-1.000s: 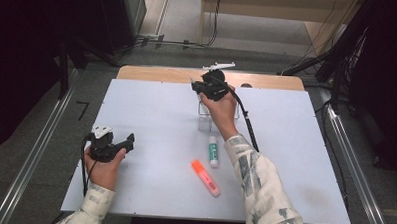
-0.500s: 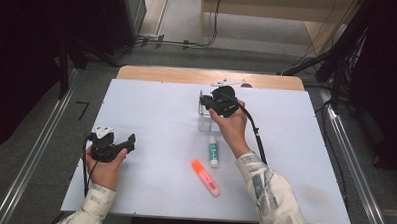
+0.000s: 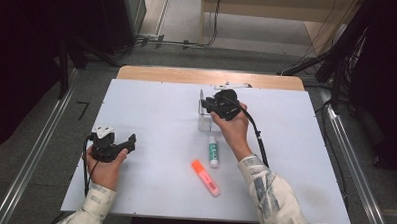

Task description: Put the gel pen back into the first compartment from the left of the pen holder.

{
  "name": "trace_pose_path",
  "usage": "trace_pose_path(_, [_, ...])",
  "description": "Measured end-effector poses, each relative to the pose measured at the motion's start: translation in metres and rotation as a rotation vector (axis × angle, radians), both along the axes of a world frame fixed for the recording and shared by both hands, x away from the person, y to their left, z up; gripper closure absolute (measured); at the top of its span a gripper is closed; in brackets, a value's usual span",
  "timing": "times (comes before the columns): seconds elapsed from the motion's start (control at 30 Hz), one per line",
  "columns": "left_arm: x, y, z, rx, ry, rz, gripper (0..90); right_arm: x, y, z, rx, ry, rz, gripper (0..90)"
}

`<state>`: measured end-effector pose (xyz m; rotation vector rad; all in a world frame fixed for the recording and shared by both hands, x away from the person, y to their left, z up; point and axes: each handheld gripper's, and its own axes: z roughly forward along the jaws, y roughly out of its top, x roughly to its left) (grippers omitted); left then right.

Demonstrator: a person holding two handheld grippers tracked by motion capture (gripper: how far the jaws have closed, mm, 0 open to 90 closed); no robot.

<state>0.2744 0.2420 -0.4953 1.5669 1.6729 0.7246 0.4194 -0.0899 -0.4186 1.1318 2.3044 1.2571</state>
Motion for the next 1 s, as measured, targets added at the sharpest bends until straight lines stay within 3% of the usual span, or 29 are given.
trace_pose_path(0.27, [0.0, -0.001, 0.0, 0.003, 0.001, 0.0, 23.5, -0.014, -0.004, 0.002, 0.018, -0.021, 0.012, 54.8])
trace_pose_path(0.43, [0.001, -0.001, 0.0, 0.005, -0.001, 0.003, 23.5, -0.025, -0.008, 0.0, -0.003, -0.069, 0.007, 45.1])
trace_pose_path(0.57, [0.001, -0.002, 0.0, 0.009, 0.002, -0.001, 23.5, -0.033, -0.011, 0.0, -0.007, -0.081, -0.003, 39.4])
trace_pose_path(1.0, [0.001, -0.003, -0.001, 0.012, 0.002, -0.001, 23.5, -0.057, -0.033, -0.01, 0.011, -0.063, -0.028, 33.9])
